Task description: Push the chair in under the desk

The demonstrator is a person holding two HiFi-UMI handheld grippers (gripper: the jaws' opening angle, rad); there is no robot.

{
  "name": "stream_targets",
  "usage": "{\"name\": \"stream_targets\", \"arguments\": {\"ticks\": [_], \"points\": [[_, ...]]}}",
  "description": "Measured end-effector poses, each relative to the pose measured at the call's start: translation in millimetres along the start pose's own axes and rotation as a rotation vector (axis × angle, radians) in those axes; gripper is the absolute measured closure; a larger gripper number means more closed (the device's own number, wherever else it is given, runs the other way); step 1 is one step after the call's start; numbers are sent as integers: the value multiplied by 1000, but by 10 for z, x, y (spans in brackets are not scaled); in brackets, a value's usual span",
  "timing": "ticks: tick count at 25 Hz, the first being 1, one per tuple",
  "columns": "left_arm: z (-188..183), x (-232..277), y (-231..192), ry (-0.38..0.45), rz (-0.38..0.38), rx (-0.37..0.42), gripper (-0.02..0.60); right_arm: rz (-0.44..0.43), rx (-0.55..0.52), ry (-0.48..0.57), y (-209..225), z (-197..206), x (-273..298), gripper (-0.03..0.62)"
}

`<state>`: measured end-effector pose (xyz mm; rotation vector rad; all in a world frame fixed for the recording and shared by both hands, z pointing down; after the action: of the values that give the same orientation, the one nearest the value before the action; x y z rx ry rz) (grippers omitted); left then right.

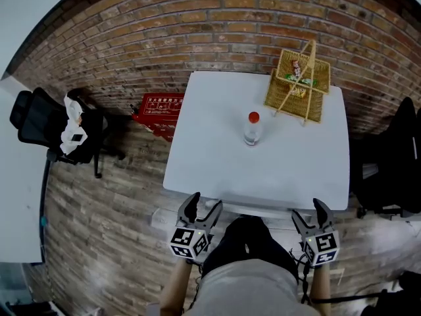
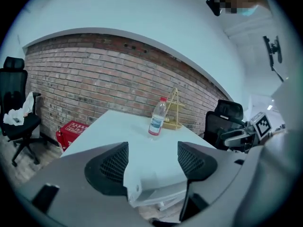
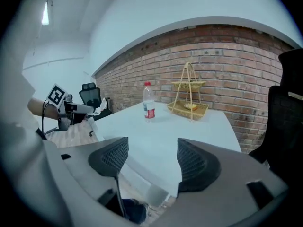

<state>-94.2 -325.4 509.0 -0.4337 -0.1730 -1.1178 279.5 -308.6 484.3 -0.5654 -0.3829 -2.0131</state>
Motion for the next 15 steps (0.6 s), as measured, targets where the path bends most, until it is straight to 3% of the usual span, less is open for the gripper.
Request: {"name": "stream_targets", "arguments": {"ticks": [6, 9, 12, 15], "points": [[-396, 251, 182, 98, 39, 52, 249, 47, -32, 194, -27, -427, 208, 291], [-511, 369, 307, 119, 72, 73, 263, 110, -27, 263, -54, -572, 229, 465], [-600, 450, 400, 149, 64, 79, 365, 124, 24, 316, -71, -633, 234, 534], [-670, 525, 494, 163, 81, 81, 438, 138, 49, 329, -118, -698, 261, 560]]}}
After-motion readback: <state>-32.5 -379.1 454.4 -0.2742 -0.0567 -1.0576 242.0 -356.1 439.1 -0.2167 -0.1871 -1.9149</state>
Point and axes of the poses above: the fingertips, and each gripper's own axes: x forward along the fingers, y to its right, z out of its underside, the point moved 10 cm from there along -x, backward along the fingers, and after that the axes turned 3 degrees about y, right-handed, at the moved point
